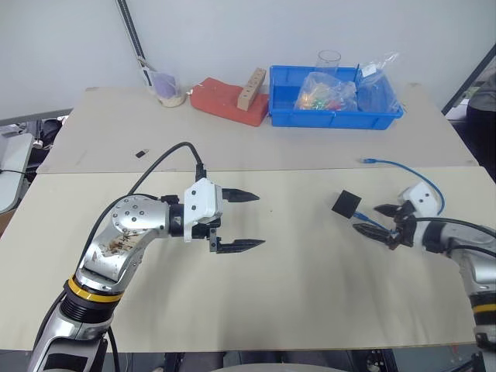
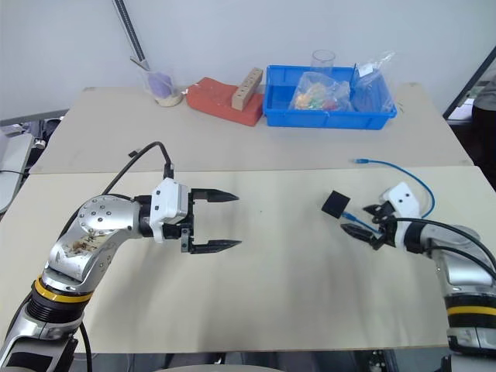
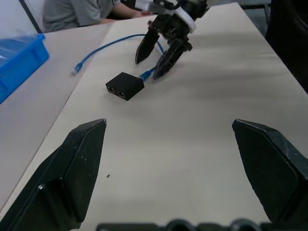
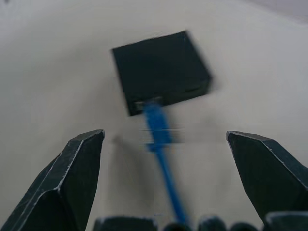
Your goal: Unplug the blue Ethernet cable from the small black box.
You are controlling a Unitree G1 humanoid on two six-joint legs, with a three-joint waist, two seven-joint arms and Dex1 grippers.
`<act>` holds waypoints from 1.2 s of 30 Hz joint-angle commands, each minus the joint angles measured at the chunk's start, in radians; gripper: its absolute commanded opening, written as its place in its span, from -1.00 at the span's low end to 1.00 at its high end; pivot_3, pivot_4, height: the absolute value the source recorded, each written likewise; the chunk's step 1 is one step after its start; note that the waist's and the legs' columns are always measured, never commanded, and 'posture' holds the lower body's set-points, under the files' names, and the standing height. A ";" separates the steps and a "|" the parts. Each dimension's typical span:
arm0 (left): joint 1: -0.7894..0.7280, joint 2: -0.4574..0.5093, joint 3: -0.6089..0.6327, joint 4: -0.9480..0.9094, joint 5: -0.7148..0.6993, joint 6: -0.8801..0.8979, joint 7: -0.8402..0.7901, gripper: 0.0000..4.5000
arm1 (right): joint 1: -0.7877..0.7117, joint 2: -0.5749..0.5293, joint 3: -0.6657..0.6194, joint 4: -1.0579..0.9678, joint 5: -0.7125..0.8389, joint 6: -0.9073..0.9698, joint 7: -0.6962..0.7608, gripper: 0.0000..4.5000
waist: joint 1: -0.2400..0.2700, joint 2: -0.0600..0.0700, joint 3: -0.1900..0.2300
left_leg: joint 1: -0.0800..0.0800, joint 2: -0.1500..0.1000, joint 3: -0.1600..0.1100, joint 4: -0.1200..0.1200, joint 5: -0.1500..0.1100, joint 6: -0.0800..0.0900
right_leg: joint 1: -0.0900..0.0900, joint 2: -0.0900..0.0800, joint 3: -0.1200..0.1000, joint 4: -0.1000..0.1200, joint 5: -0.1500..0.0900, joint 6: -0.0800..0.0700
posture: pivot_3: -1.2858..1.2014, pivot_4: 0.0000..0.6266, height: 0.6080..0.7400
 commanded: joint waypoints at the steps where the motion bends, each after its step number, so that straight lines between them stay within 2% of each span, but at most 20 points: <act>1: -0.006 0.018 0.033 -0.019 -0.030 0.000 -0.011 0.97 | -0.057 -0.025 0.035 0.046 -0.029 -0.050 0.061 1.00 | 0.001 0.000 0.000 | 0.000 0.000 0.000 0.001 0.000 0.001 | 0.000 0.000 0.000 0.000 0.000 0.000 | 0.03 -0.52 1.00; 5: 0.005 0.025 0.039 -0.026 -0.033 -0.002 -0.009 0.97 | -0.113 -0.024 0.079 0.139 -0.086 -0.123 0.092 1.00 | 0.002 0.000 0.000 | 0.000 0.000 -0.001 0.003 -0.002 0.003 | 0.001 0.000 -0.001 0.000 0.000 0.000 | 0.03 -0.52 1.00; 8: 0.013 0.027 0.040 -0.021 -0.029 -0.013 -0.005 1.00 | -0.156 -0.023 0.098 0.215 -0.108 -0.165 0.131 0.64 | -0.001 0.000 0.000 | 0.000 0.000 0.000 0.004 -0.002 0.003 | 0.002 0.000 -0.001 0.000 0.000 0.000 | 0.03 -0.52 1.00; 11: 0.020 0.030 0.044 -0.013 -0.027 -0.022 -0.007 1.00 | -0.179 -0.024 0.104 0.244 -0.111 -0.166 0.162 0.18 | -0.001 0.000 0.000 | 0.001 0.000 0.000 0.004 -0.002 0.004 | 0.002 0.000 -0.001 0.000 0.000 0.000 | 0.03 -0.52 1.00; 18: 0.033 0.027 0.046 -0.003 -0.027 -0.045 -0.007 1.00 | -0.189 -0.039 0.092 0.250 -0.116 -0.201 0.209 -0.89 | 0.002 0.000 0.000 | 0.000 0.000 -0.001 0.004 -0.002 0.004 | 0.002 0.000 -0.001 0.000 0.000 0.000 | 0.03 -0.52 1.00; 19: 0.030 0.023 0.050 0.001 -0.035 -0.040 -0.003 1.00 | -0.185 -0.043 0.087 0.230 -0.118 -0.225 0.209 -0.97 | 0.002 0.000 0.000 | 0.000 0.000 -0.001 0.004 -0.002 0.004 | 0.002 0.000 -0.001 0.000 0.000 0.000 | 0.03 -0.52 1.00; 22: 0.015 -0.005 0.090 0.027 -0.114 0.061 0.043 1.00 | -0.151 -0.079 0.091 0.104 -0.194 -0.419 0.165 -0.97 | 0.002 0.003 0.002 | 0.000 0.000 -0.001 0.005 -0.002 0.004 | 0.002 0.000 -0.001 0.000 0.000 0.000 | 0.03 -0.52 1.00; 25: -0.035 -0.051 0.166 0.077 -0.304 0.317 0.142 1.00 | -0.137 -0.080 0.092 -0.102 -0.270 -0.555 0.077 -0.97 | 0.000 0.006 0.004 | 0.000 0.000 -0.001 0.005 -0.002 0.004 | 0.002 0.000 -0.001 0.001 0.000 0.001 | 0.03 -0.52 1.00; 28: -0.090 -0.084 0.207 0.142 -0.420 0.478 0.190 1.00 | -0.162 -0.047 0.110 -0.229 -0.352 -0.681 -0.022 -0.97 | -0.007 0.006 0.004 | 0.000 0.001 -0.002 0.006 -0.002 0.004 | 0.001 0.000 -0.001 0.002 0.000 0.001 | 0.03 -0.52 1.00; 32: -0.184 -0.141 0.229 0.240 -0.466 0.541 0.226 1.00 | -0.217 -0.007 0.157 -0.284 -0.447 -0.818 -0.112 -0.97 | -0.002 0.006 0.004 | -0.001 0.000 -0.003 0.006 -0.002 0.004 | 0.001 0.000 -0.002 0.001 0.000 0.001 | 0.03 -0.52 1.00; 36: -0.254 -0.182 0.188 0.319 -0.404 0.493 0.208 1.00 | -0.261 0.034 0.188 -0.285 -0.492 -0.919 -0.182 -0.97 | 0.009 0.006 0.004 | -0.002 -0.001 -0.003 0.007 -0.002 0.003 | 0.001 -0.001 -0.002 0.001 0.000 0.001 | 0.03 -0.52 1.00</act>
